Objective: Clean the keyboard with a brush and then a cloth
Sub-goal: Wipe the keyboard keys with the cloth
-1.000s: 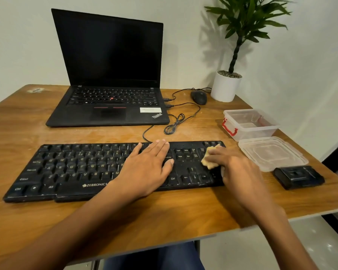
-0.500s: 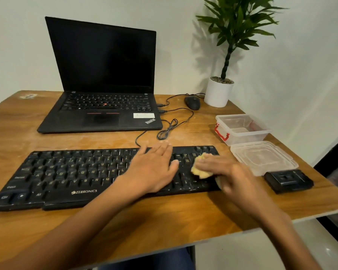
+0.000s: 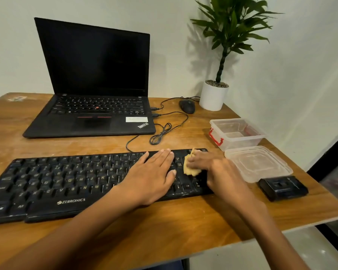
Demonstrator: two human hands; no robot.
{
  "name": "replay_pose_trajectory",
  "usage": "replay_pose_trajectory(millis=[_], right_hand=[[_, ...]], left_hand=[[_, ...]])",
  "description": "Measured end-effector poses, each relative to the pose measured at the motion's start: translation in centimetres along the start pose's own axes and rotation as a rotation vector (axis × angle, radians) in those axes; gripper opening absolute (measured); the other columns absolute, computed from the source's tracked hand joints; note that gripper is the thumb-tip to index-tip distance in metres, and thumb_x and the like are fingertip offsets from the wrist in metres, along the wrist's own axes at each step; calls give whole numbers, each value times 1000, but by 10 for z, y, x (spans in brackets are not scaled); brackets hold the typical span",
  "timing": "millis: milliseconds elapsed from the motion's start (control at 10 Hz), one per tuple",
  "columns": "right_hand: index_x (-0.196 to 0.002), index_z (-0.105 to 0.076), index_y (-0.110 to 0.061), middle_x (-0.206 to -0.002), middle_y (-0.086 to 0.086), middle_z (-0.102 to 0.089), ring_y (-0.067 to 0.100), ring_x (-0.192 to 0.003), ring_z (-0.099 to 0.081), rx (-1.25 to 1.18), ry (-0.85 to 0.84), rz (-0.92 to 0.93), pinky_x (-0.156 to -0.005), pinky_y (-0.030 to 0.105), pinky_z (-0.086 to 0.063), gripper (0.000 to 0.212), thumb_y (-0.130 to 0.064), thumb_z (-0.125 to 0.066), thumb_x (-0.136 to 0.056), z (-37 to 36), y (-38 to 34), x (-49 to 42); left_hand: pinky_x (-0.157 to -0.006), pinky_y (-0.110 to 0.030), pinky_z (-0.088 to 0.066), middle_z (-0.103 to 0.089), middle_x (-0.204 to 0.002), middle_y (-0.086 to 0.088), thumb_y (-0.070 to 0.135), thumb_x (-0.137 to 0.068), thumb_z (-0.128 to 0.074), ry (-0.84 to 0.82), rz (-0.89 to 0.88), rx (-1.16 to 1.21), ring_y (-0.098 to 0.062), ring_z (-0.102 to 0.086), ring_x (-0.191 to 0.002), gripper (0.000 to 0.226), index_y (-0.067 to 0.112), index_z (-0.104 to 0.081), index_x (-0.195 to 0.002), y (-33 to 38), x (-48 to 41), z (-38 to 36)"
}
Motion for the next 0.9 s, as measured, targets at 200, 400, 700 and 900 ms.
replay_pose_trajectory(millis=[200,400,700,900], right_hand=[[-106,-67,-30,-110,0,-68,17,-100,-62,69,14,-366,-86,38,-52,39,1,-60,-83,21,55,11],[-115,-65,-24,-118,0,-65,21,-110,-60,98,22,-73,-94,41,-48,52,9,-56,-76,-2,-9,-28],[-113,-65,-22,-107,2,-68,19,-96,-63,146,52,-297,-82,35,-52,39,2,-56,-84,16,37,-11],[-116,-63,-23,-119,-1,-64,17,-107,-60,89,13,-143,-90,33,-49,44,6,-56,-84,-5,1,-18]], left_hand=[[-117,-33,5,11,-155,6,43,-98,-9,-1,0,-10,-5,11,-141,57,21,7,-147,0,0,0],[-117,-33,6,11,-155,7,44,-97,-9,6,4,-12,-4,11,-140,56,22,8,-146,-3,1,0],[-117,-34,5,11,-155,7,45,-97,-8,9,2,-9,-3,12,-140,57,22,9,-146,-3,0,0],[-117,-35,5,9,-155,7,45,-97,-9,17,3,-8,-4,10,-141,57,22,7,-147,-3,2,-1]])
Point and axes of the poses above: each hand's wrist, its own x-axis away from the middle knuckle, its own z-axis out of the back of the hand, y = z × x, the point moved 9 cm from there along -x, towards the middle knuckle
